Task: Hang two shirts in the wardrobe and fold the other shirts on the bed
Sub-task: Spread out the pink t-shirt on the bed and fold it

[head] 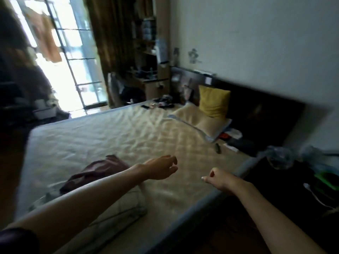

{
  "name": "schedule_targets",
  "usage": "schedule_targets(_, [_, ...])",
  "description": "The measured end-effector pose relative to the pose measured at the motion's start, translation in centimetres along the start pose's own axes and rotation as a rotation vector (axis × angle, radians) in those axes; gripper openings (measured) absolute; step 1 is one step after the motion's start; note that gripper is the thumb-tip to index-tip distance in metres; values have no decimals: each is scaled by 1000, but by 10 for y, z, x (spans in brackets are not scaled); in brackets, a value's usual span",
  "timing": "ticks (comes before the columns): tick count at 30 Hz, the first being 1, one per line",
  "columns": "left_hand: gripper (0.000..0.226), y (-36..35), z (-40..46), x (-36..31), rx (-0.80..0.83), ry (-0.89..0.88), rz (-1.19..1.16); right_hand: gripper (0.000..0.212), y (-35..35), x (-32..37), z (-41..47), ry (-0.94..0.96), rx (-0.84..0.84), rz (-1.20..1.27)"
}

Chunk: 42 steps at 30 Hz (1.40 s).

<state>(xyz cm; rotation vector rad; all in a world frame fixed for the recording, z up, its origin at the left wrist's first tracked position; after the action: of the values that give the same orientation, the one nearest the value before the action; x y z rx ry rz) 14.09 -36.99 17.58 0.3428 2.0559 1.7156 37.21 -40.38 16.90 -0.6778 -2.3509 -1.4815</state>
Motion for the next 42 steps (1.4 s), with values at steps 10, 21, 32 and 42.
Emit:
schedule_targets(10, [53,-113,-169,295,271,616,-60,53,-176,234,113,302,252,-338])
schedule_targets(21, [62,-199,-235,418,224,1140,-262,66,-249,288,200,439,385,-496])
schedule_targets(32, [59,-251,-94,519,76,1250,31,76,-369,256,331,706,286,-405])
schedule_targets(42, [6,-219,-109,510,-188,1245,-189,30,-401,304,363,676,358,-183])
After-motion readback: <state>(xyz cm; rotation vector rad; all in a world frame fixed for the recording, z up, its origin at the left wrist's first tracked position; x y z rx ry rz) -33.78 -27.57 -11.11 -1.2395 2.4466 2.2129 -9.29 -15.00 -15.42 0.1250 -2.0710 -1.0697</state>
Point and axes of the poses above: each hand's wrist, its own z-axis towards the middle knuckle, its own y-axis out of the back of the hand, x = y × z, the point moved 5 cm from there along z, towards the middle knuckle, and after that the axes turned 8 degrees about z, right-handed, at the moved point
